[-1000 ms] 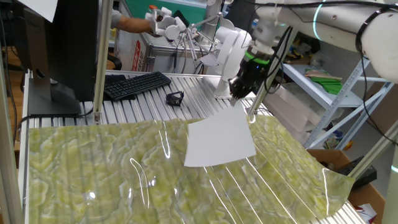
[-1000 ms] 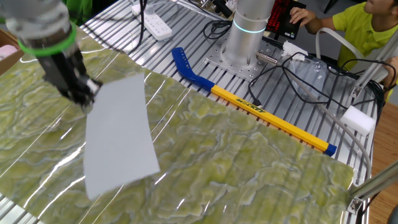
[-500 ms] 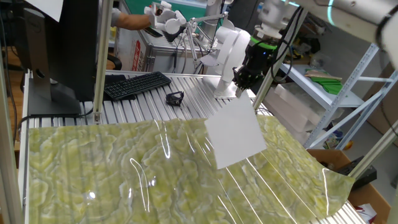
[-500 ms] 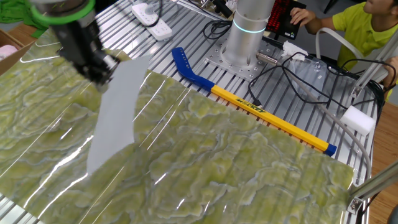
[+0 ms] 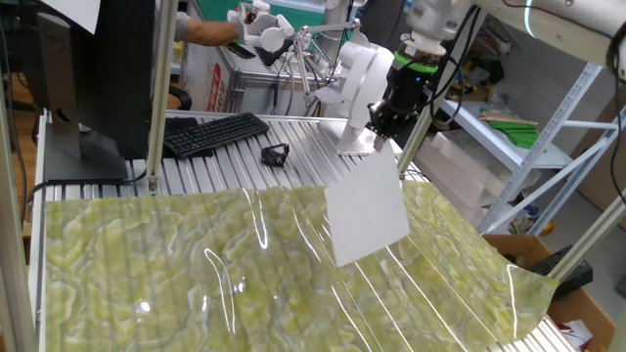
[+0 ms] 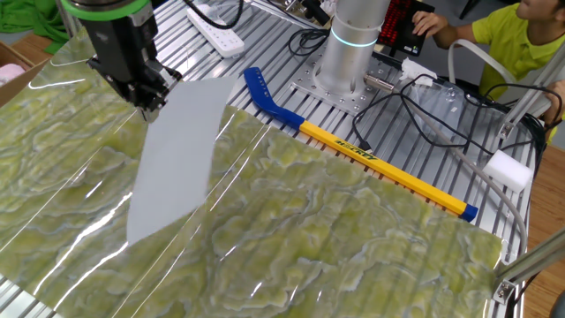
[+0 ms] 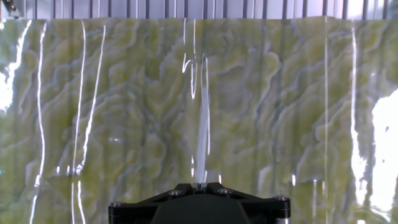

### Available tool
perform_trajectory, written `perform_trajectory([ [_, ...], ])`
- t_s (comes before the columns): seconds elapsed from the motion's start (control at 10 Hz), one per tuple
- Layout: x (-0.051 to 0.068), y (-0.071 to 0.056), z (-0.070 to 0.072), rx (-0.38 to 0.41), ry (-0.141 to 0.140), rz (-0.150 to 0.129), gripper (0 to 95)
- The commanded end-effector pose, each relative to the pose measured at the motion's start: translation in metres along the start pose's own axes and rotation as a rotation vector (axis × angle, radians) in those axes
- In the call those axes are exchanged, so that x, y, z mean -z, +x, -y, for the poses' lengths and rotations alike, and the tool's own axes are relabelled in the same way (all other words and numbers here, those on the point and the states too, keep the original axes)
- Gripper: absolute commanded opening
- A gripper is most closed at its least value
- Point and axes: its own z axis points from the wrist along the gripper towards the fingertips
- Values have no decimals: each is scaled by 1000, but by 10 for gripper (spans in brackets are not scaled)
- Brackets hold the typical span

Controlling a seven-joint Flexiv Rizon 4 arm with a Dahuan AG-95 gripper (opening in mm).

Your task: Flip over and spread out the paper that is laid flat on the table

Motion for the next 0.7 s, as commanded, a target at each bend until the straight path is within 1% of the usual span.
perform_trajectory([
  [0.1,5,-5,6,12,5,0,0],
  [0.3,7,-12,12,26,9,1,0],
  [0.5,5,-17,19,41,11,7,0],
  [0.7,2,-23,32,62,12,13,0],
])
